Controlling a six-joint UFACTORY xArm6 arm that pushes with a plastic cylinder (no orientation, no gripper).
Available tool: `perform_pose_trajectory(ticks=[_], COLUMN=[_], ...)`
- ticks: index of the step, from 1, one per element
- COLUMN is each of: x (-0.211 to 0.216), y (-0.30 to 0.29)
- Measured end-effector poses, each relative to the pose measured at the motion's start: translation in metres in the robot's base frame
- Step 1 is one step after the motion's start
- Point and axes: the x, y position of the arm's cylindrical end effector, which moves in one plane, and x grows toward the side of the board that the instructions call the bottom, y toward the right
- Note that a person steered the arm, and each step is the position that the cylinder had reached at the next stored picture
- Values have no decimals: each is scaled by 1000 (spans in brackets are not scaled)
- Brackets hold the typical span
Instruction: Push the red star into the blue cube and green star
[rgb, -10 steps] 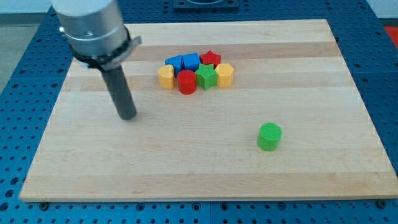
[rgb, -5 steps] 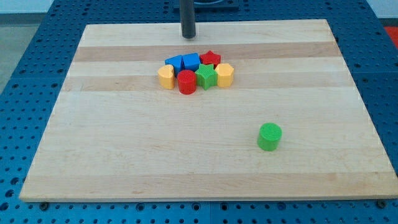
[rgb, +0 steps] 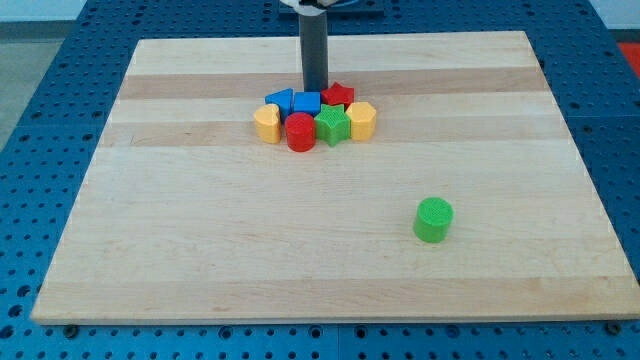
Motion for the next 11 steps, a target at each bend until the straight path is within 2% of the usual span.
perform_pose_trajectory(ticks=[6, 7, 8, 9, 11], x=[20, -6, -76, -82, -66], y=[-2, -6, -1, 44, 58])
